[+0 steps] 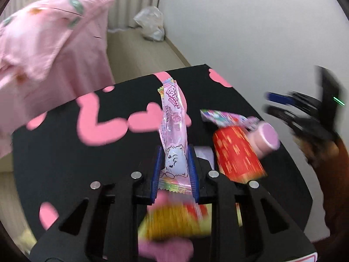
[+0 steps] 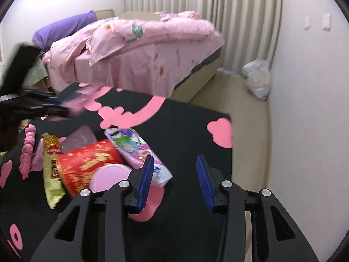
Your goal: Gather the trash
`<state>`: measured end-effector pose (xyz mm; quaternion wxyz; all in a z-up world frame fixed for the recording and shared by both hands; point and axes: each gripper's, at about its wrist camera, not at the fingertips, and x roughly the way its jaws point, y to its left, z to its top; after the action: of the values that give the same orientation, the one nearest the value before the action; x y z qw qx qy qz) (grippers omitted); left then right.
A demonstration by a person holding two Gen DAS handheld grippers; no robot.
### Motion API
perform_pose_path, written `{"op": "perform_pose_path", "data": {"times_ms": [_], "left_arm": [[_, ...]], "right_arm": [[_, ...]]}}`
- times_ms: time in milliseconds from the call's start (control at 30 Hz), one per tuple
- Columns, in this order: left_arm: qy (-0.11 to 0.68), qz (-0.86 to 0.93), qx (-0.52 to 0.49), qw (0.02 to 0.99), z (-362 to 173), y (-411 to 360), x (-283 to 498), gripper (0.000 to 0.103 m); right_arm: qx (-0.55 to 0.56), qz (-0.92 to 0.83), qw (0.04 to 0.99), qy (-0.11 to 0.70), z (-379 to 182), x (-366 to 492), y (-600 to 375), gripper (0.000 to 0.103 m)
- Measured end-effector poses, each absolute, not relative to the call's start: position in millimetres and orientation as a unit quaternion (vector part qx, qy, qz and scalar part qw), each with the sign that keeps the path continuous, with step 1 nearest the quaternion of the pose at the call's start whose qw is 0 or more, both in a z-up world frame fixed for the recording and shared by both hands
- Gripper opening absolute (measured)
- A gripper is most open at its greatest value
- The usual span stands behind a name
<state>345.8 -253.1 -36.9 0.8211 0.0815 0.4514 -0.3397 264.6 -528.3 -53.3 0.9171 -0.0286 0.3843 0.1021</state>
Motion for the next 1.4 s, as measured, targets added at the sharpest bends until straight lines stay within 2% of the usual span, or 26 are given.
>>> {"op": "perform_pose_path", "data": {"times_ms": [133,300,433,567,733,900,933,967,1167,1400], "left_arm": [[0.451,-0.336,0.066,0.825,-34,-216,295,0.023],[0.461,-0.290,0.063,0.836,-51,-183,252,0.023],[0.464,-0.274,0.028,0.842,-64,-171,248,0.023],[0.450,-0.272,0.037,0.850,-62,-173,238,0.023],[0.447,-0.283,0.018,0.849,-63,-169,231,0.023],[0.438,-0.282,0.018,0.854,-59,-157,214,0.023],[0.437,-0.279,0.018,0.855,-59,-153,211,0.023],[0.437,-0.277,0.014,0.856,-59,-148,207,0.023],[0.447,-0.275,-0.017,0.851,-69,-119,190,0.023],[0.445,-0.275,-0.045,0.851,-76,-102,173,0.024]], "right_arm": [[-0.015,0.162,0.894,0.417,-84,284,-540,0.039],[0.020,0.225,0.885,0.408,-93,280,-536,0.039],[-0.039,0.170,0.900,0.400,-80,277,-529,0.039],[0.017,0.119,0.927,0.355,-40,245,-531,0.039],[-0.066,0.149,0.933,0.322,-22,199,-453,0.039],[-0.194,0.142,0.911,0.336,-50,199,-378,0.038],[-0.202,0.133,0.909,0.340,-56,201,-374,0.034],[-0.206,0.117,0.908,0.346,-59,205,-372,0.022],[-0.142,0.079,0.918,0.361,-43,205,-375,0.007],[-0.079,0.102,0.926,0.354,-7,174,-368,0.006]]}}
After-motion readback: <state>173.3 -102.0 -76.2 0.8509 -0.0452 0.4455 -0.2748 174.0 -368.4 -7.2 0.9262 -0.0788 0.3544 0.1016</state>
